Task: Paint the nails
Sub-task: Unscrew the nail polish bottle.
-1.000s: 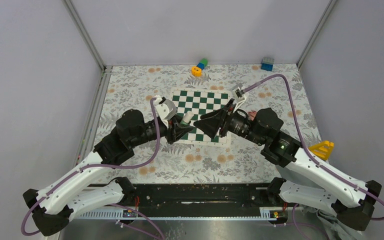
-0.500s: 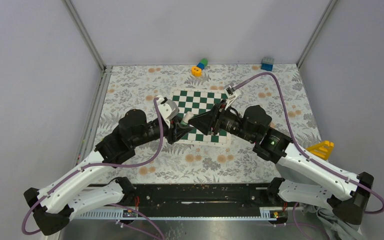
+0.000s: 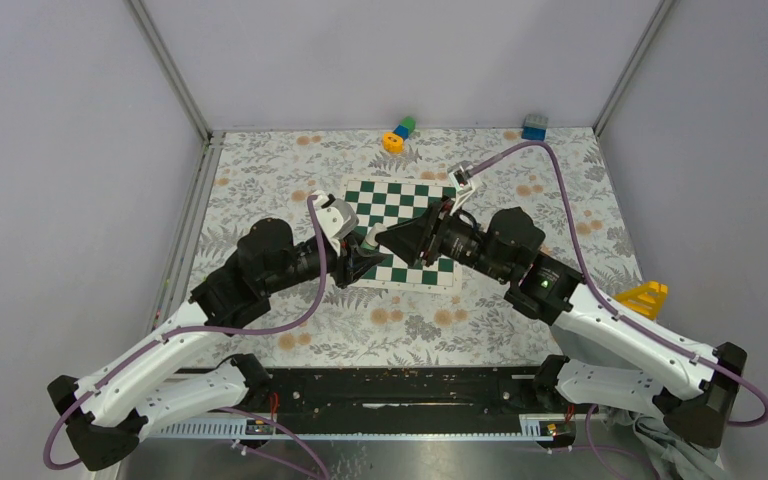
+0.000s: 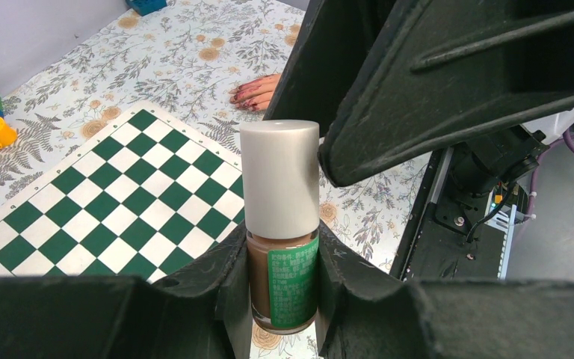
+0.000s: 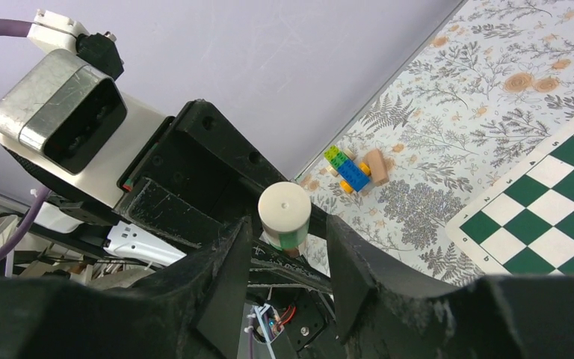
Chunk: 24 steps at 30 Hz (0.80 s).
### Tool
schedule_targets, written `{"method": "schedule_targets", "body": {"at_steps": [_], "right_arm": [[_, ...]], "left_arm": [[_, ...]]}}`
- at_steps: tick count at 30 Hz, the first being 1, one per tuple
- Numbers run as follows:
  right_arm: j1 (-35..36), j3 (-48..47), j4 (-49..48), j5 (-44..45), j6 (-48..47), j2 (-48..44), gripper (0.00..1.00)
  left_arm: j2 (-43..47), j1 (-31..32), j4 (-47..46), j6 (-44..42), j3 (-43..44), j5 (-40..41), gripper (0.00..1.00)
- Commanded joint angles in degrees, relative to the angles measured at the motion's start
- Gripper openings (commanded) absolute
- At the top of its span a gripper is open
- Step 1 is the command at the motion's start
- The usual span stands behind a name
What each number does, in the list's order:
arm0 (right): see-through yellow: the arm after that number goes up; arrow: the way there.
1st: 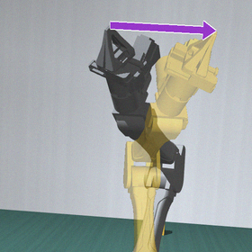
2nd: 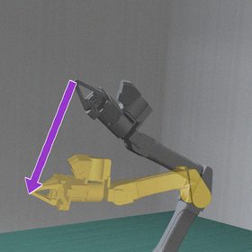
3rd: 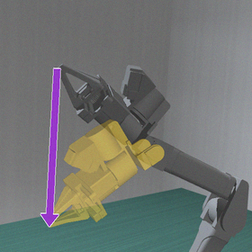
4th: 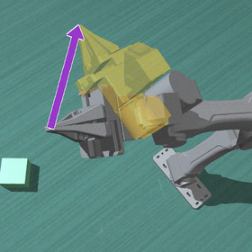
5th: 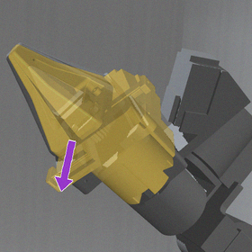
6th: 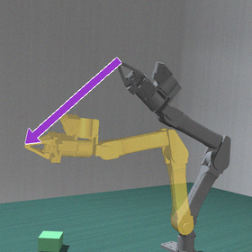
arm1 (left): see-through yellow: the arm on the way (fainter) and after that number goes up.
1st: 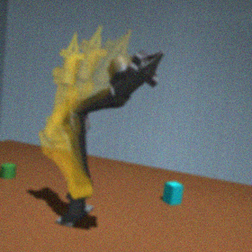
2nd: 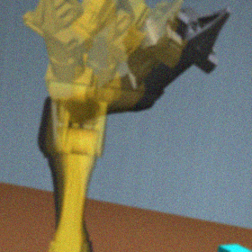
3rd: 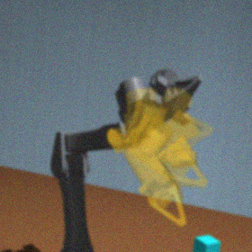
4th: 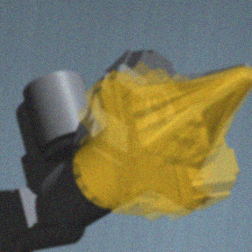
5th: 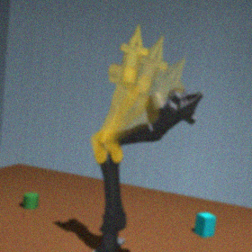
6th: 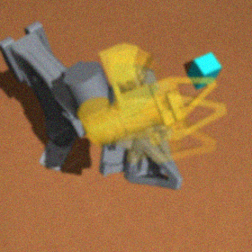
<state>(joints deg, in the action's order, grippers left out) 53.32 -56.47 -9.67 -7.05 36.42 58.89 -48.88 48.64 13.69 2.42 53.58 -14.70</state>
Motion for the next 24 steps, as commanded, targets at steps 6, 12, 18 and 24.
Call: {"method": "schedule_targets", "body": {"at_steps": [6,12,18,24], "right_arm": [[0.64,-3.0,-3.56,-1.19,1.19,1.07,0.47],[0.63,-3.36,-4.77,-2.21,1.7,1.78,0.47],[0.72,-3.91,-4.6,-2.84,1.72,2.83,0.46],[0.7,-4.17,-4.06,-2.77,1.51,3.53,0.46]], "left_arm": [[-0.59,0.12,-1.96,-0.48,1.5,0.73,0.0],[-0.76,0.16,-1.98,-0.48,1.52,0.63,0.0],[-0.71,0.13,-1.97,-0.49,1.53,0.55,0.0],[-0.59,0.16,-2.04,-0.53,1.43,0.54,0.0]]}}
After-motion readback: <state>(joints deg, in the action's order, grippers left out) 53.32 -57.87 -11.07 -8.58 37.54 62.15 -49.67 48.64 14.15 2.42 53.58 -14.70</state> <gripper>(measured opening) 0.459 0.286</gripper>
